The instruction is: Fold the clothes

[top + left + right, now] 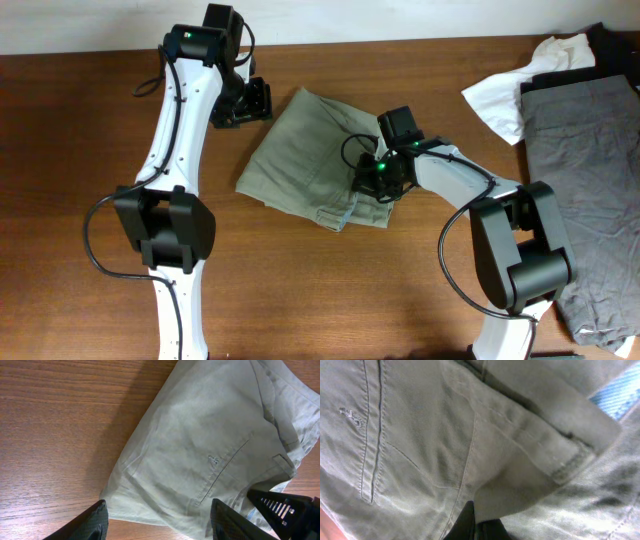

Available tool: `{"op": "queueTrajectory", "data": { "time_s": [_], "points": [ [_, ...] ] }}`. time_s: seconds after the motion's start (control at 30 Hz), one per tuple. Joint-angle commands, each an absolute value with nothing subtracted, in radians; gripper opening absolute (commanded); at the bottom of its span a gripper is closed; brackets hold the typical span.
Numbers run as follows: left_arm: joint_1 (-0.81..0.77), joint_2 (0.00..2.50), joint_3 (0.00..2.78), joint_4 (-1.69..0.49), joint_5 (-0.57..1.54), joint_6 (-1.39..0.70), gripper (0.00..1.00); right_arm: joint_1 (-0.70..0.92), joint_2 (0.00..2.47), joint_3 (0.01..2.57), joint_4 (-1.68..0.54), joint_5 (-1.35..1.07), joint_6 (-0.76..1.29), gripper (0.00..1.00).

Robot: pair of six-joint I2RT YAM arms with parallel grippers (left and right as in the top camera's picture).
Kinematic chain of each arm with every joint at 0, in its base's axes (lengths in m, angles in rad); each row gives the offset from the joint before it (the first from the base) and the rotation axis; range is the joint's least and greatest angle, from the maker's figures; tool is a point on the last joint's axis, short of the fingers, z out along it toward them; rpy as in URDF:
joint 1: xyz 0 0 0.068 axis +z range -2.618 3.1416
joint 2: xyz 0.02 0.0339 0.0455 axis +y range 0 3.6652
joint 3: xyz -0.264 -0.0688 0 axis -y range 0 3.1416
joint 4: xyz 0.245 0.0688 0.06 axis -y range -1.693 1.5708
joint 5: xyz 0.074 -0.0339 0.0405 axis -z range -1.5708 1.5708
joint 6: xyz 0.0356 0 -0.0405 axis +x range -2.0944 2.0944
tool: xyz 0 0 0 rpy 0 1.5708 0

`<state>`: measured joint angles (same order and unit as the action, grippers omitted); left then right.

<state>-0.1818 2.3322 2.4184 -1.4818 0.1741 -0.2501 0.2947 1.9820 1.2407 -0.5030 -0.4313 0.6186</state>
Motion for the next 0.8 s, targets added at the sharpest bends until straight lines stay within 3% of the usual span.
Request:
{"op": "queueTrajectory", "data": {
  "time_s": [0.0,0.27,0.47,0.63,0.77],
  "points": [
    [-0.174,2.339,2.437,-1.487,0.159,-0.230,0.65,0.279,1.983,1.333,-0.531,-0.403,0.575,0.04],
    [-0.174,2.339,2.437,-1.486,0.159,-0.230,0.65,0.274,1.938,1.698,-0.818,-0.330,0.448,0.04],
    [-0.174,2.339,2.437,-1.500,0.115,-0.230,0.65,0.273,1.938,1.938,-0.976,-0.128,0.381,0.04],
    [-0.175,2.339,2.437,-1.497,0.115,-0.230,0.66,0.273,1.937,1.968,-1.029,0.019,0.373,0.04],
    [-0.174,2.339,2.437,-1.489,0.112,-0.231,0.66,0.274,1.904,2.028,-1.051,-0.066,0.366,0.04]
  ]
}}
